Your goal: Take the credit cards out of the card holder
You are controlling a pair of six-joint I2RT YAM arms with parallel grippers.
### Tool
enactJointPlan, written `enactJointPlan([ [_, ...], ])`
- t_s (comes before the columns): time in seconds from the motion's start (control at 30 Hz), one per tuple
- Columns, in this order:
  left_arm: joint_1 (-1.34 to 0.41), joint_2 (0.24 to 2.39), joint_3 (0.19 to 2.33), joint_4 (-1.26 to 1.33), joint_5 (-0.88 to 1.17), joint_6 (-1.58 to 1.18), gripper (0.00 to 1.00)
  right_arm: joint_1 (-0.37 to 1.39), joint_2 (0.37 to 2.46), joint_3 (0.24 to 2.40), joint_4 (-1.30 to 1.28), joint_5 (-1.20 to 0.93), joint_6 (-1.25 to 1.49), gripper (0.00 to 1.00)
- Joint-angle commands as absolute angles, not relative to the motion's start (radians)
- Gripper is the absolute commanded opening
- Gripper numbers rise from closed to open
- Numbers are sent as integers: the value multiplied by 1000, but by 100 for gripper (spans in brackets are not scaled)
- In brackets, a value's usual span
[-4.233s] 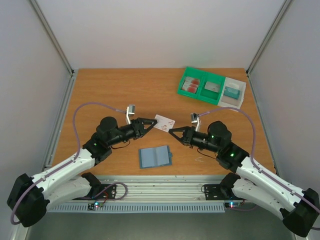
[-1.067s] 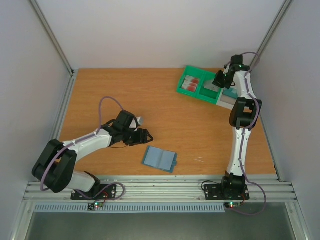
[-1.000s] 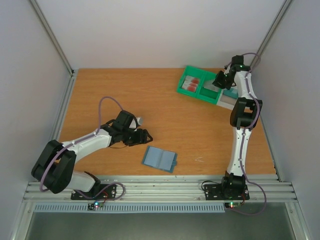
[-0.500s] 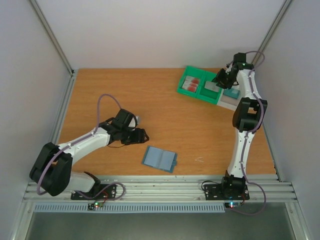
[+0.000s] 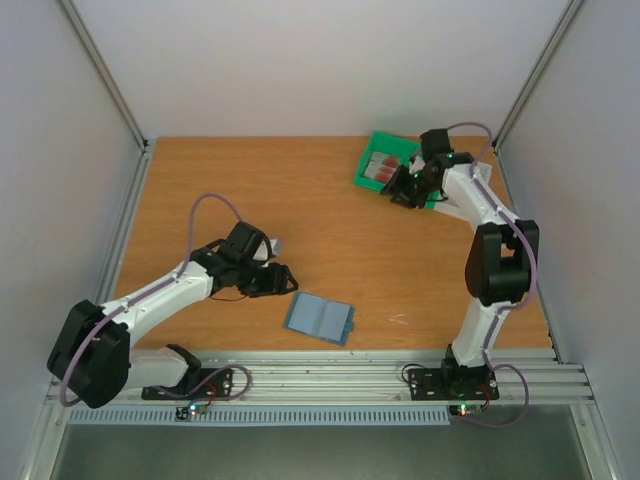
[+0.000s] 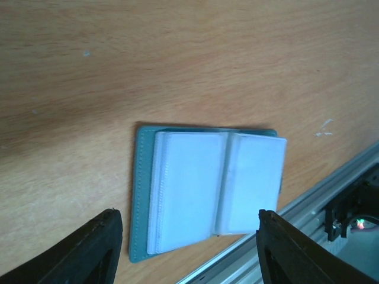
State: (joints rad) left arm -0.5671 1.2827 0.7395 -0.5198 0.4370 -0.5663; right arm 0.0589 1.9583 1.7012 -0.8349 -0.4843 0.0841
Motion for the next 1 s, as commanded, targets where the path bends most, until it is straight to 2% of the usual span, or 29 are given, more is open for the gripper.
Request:
enactJointPlan([
  [0.0, -577, 1253, 745, -535, 485, -531, 63, 130, 1784, 1468, -704, -498, 153, 36],
  [0.27, -602, 1311, 698, -429, 568, -548, 59, 295, 1497, 1145, -641, -477, 196, 36],
  [0.43, -613, 1343, 699, -406, 587, -549, 59, 433, 1381, 1038, -635, -431, 243, 38],
  [0.57, -615, 1330, 681, -403, 571, -558, 58, 538, 1319, 952, -611, -411, 321, 38],
  [0.77, -617, 1306, 599, -336, 561, -606, 55, 689, 1234, 810, -540, -262, 405, 39],
  [0.87, -619, 1275, 558, -291, 562, -643, 55, 745, 1242, 749, -474, -259, 445, 38],
  [0.97, -620, 1250, 524, -244, 555, -674, 54, 808, 1277, 711, -431, -191, 444, 32],
])
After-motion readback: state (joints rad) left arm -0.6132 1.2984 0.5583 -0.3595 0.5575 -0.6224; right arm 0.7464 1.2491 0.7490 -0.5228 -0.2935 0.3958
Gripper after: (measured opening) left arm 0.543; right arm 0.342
